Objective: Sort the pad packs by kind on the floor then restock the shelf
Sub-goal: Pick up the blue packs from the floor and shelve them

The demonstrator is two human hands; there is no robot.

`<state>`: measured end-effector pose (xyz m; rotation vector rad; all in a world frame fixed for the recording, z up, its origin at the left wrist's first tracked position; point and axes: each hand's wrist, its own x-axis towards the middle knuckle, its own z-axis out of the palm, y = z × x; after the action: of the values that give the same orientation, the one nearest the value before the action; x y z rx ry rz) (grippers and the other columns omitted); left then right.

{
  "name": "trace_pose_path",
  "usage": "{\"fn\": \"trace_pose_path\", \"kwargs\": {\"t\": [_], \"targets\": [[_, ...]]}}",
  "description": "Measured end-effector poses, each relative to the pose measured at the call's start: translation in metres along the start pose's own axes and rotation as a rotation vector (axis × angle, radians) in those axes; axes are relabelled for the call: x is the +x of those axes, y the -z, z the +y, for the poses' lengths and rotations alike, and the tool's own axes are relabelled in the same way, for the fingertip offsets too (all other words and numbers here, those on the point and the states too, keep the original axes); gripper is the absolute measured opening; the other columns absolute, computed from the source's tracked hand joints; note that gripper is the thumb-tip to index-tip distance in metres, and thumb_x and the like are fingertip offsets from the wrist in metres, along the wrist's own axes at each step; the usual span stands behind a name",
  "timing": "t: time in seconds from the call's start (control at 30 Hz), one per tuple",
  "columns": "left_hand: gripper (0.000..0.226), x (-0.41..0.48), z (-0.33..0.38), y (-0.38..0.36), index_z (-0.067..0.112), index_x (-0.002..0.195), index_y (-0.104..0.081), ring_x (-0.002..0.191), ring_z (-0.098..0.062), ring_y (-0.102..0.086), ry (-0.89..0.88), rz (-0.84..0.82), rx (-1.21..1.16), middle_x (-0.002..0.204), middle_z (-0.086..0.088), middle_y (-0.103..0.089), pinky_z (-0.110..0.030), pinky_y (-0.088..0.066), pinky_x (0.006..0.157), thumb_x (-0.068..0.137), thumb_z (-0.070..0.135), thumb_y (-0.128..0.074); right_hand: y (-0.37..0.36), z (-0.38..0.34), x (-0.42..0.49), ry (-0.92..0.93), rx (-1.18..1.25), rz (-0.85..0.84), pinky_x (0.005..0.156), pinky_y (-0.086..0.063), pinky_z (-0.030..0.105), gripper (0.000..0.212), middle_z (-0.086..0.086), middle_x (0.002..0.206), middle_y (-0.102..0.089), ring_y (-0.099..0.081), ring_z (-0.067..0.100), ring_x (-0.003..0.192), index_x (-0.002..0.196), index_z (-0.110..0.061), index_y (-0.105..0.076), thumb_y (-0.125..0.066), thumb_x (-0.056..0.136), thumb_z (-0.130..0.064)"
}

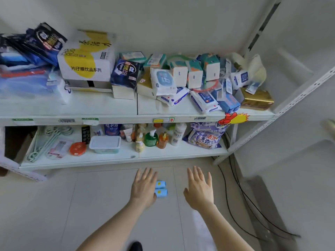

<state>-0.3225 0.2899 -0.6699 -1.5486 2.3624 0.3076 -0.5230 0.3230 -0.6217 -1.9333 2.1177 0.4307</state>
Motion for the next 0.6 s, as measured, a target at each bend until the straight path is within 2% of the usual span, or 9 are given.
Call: {"fn": "trace_pose_path", "kwargs": {"t": [0.2, 0.37, 0.6], "targets": [[0.075, 0.059, 0.009, -0.056, 0.014, 0.154, -0.010, 0.150, -0.022, -0.004, 0.061, -0.099, -0.047, 0.163, -0.008, -0.008, -0.047, 0.006, 0.120, 0.092, 0.034, -0.048, -0.072, 0.025, 0.064, 0.058, 0.006, -0.177, 0.117, 0.006, 0.051, 0.074, 0.007, 0.163, 0.001, 0.003, 0.021, 0.149, 0.154, -0.016, 0.002, -0.041, 0.097, -0.036], [0.073, 0.119, 0.009, -0.116, 0.016, 0.154, -0.011, 0.150, -0.022, -0.005, 0.144, -0.145, -0.085, 0.162, -0.006, -0.009, -0.047, 0.005, 0.119, 0.093, 0.032, -0.048, -0.148, 0.024, 0.137, 0.154, -0.004, -0.238, 0.117, 0.004, 0.051, 0.075, 0.008, 0.162, 0.000, 0.003, 0.022, 0.149, 0.154, -0.015, 0.001, -0.041, 0.097, -0.037], [0.078, 0.189, 0.009, -0.238, 0.016, 0.155, -0.003, 0.150, -0.022, -0.004, 0.157, -0.248, -0.097, 0.163, -0.005, -0.006, -0.047, 0.003, 0.121, 0.094, 0.036, -0.047, -0.282, 0.010, 0.208, 0.206, 0.017, -0.319, 0.117, 0.004, 0.051, 0.074, 0.008, 0.162, -0.004, 0.000, 0.023, 0.149, 0.153, -0.015, -0.002, -0.044, 0.095, -0.036]]}}
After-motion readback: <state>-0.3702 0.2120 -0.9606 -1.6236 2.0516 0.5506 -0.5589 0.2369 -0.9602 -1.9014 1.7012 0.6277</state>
